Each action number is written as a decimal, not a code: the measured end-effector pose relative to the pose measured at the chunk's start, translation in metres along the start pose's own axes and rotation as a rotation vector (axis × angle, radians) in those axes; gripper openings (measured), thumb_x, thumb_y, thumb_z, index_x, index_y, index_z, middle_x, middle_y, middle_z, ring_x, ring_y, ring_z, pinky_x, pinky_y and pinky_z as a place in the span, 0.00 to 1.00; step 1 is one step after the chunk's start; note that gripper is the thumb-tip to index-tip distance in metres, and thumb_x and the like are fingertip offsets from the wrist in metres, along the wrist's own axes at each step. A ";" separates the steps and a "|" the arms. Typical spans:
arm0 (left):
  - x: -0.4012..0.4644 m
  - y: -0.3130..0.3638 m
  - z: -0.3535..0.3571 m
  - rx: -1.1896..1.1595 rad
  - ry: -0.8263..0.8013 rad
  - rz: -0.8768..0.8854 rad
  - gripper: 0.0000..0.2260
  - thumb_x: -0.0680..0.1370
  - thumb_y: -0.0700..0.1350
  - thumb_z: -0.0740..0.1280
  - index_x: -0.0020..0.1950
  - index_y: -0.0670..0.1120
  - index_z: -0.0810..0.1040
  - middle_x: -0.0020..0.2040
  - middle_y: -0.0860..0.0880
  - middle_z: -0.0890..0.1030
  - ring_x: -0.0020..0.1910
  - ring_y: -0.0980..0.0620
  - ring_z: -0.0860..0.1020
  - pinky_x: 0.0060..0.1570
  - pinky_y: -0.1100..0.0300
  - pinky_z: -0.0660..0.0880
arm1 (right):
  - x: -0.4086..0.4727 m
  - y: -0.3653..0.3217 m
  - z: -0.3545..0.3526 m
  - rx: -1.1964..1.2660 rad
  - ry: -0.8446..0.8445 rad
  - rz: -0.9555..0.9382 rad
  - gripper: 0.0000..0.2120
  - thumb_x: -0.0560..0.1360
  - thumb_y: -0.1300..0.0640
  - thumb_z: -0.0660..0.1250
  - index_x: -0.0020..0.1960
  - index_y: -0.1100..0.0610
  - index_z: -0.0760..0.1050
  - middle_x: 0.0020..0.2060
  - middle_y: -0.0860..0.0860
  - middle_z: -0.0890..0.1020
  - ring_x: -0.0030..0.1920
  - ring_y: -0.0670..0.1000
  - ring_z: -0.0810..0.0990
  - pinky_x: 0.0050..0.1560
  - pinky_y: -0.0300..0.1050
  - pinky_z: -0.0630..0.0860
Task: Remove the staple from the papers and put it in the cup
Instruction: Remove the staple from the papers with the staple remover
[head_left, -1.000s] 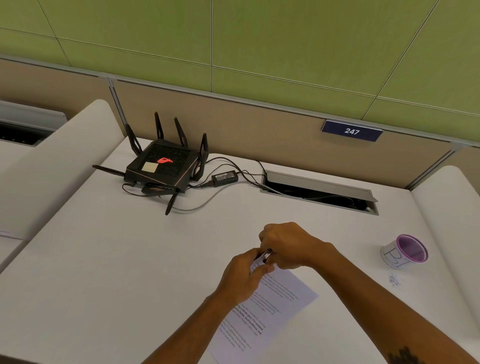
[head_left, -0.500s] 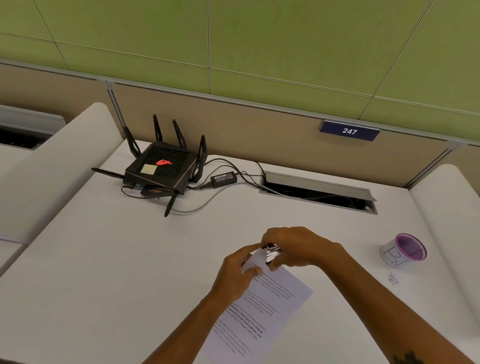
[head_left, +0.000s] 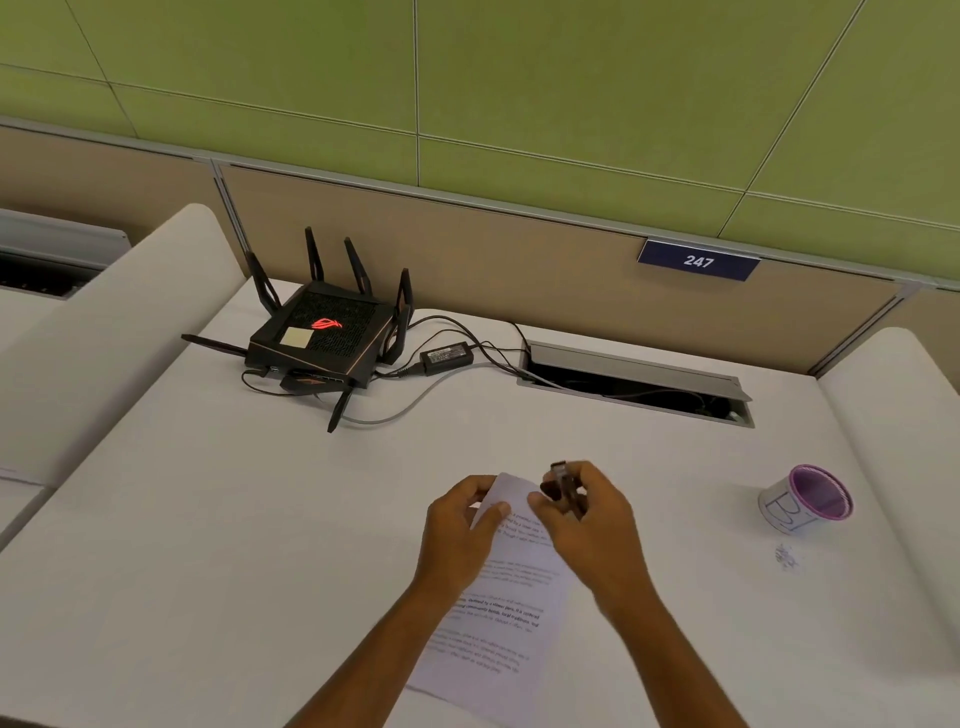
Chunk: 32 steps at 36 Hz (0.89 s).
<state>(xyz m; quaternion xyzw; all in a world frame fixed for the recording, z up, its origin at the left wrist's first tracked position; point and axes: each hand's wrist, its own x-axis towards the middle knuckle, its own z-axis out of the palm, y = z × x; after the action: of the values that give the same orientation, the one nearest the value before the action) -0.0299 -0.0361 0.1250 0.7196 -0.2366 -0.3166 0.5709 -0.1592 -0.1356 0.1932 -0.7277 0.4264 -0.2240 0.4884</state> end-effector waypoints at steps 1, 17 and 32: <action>-0.001 0.004 0.001 -0.011 0.016 0.000 0.09 0.82 0.48 0.72 0.61 0.56 0.80 0.54 0.55 0.86 0.45 0.52 0.87 0.37 0.66 0.81 | -0.007 0.001 0.006 -0.005 0.029 0.018 0.07 0.75 0.53 0.77 0.46 0.48 0.79 0.38 0.44 0.84 0.39 0.40 0.82 0.39 0.32 0.77; -0.029 0.024 0.023 -0.067 0.073 0.392 0.16 0.80 0.42 0.74 0.68 0.48 0.82 0.65 0.54 0.82 0.67 0.52 0.82 0.57 0.56 0.85 | -0.029 -0.011 0.033 0.183 0.196 -0.022 0.05 0.79 0.50 0.72 0.45 0.48 0.84 0.34 0.47 0.85 0.37 0.50 0.84 0.41 0.43 0.82; -0.043 0.031 0.022 0.267 0.193 0.593 0.29 0.79 0.53 0.74 0.78 0.51 0.70 0.76 0.53 0.69 0.75 0.50 0.70 0.69 0.51 0.80 | -0.023 -0.030 -0.001 0.692 0.077 0.286 0.08 0.78 0.57 0.74 0.43 0.60 0.82 0.25 0.52 0.72 0.24 0.49 0.65 0.28 0.44 0.66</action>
<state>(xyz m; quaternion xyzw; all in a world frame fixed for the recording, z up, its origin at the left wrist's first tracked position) -0.0752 -0.0278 0.1601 0.7146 -0.4200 -0.0335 0.5584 -0.1604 -0.1123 0.2227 -0.4439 0.4408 -0.3115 0.7153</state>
